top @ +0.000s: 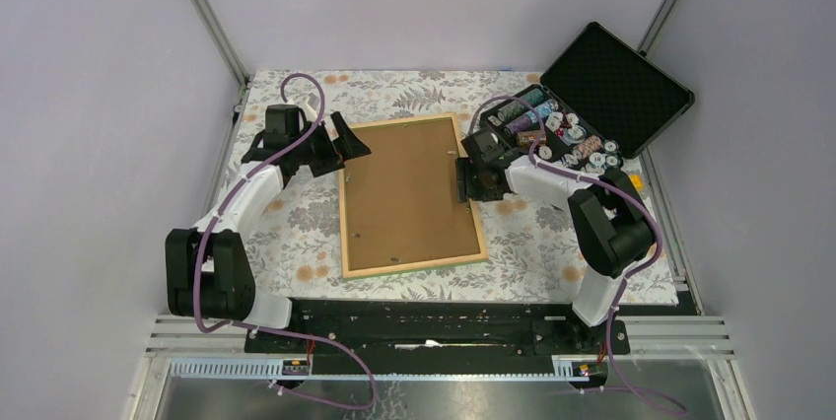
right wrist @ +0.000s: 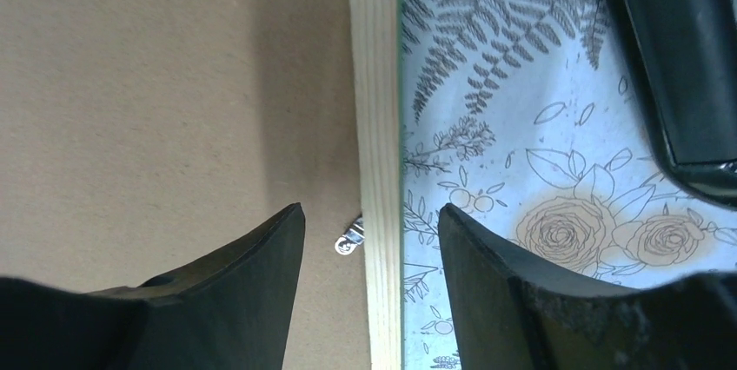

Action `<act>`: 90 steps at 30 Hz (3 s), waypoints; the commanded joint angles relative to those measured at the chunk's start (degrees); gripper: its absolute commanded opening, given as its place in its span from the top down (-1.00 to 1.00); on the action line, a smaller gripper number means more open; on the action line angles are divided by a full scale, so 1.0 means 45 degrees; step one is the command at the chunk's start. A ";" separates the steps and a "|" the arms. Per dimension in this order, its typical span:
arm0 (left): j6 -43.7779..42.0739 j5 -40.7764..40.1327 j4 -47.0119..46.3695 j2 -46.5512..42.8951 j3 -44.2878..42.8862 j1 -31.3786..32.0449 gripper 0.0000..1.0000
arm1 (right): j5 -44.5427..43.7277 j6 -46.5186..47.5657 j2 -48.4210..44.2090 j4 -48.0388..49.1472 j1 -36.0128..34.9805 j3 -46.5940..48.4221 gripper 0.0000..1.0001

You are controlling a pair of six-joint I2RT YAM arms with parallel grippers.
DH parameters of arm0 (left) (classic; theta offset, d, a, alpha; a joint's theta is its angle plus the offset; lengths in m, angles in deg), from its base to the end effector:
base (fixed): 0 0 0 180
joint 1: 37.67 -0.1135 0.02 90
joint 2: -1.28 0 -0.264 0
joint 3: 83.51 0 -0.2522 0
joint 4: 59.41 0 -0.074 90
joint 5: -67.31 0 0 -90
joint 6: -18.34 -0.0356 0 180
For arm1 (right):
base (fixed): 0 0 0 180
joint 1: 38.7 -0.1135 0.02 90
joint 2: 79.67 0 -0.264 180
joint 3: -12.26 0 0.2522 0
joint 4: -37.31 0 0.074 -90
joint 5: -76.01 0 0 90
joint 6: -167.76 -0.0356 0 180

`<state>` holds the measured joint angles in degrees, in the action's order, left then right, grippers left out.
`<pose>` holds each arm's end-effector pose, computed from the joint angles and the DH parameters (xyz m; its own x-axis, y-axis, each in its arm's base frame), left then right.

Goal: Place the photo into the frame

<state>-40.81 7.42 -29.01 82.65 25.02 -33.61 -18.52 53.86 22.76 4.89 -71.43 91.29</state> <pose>0.3067 -0.0397 0.2634 -0.7810 -0.3893 -0.4884 0.0494 0.7410 -0.6697 0.3126 0.1976 0.1806 -0.8395 -0.0595 -0.5401 -0.1767 0.9698 0.1679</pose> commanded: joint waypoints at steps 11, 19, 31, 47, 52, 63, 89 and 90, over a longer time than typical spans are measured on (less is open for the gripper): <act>-0.0343 -0.1347 0.0630 0.0205 -0.0875 -0.0002 -0.98 | -0.0358 -0.0158 0.0024 0.0260 -0.0430 -0.0751 0.23; -0.0313 -0.1271 0.0561 0.0214 -0.0823 0.0017 -0.97 | -0.0619 -0.0207 0.0010 0.0597 -0.0423 -0.0929 0.89; -0.0292 -0.1092 0.0394 0.0067 -0.0748 0.0017 -0.97 | -0.0715 0.0698 -0.0049 0.0439 -0.0403 0.1138 -0.07; -0.0178 -0.0698 0.0297 -0.0092 -0.0718 0.0076 -0.97 | -0.0523 0.2136 0.3732 -0.0359 0.0742 0.5730 -0.34; -0.0147 -0.0545 0.0224 -0.0168 -0.0686 0.0076 -0.98 | -0.0455 0.2393 0.4669 -0.0650 0.1082 0.6823 -0.31; 0.0005 -0.0135 0.0042 -0.0229 -0.0642 0.0075 -0.97 | -0.0260 0.2572 0.6105 -0.0874 0.1185 0.8158 -0.21; 0.0068 -0.0029 -0.0066 -0.0371 -0.0565 0.0076 -0.98 | 0.0983 0.1110 0.7106 -0.0707 0.1473 0.8832 0.33; 0.0077 -0.0016 -0.0056 -0.0366 -0.0572 0.0076 -0.97 | 0.0988 0.1126 0.7033 -0.0731 0.1473 0.8819 0.07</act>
<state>-40.52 6.26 -26.45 83.08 23.79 -33.50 -17.78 60.27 51.78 0.98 -65.01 129.69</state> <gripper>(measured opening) 0.987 0.360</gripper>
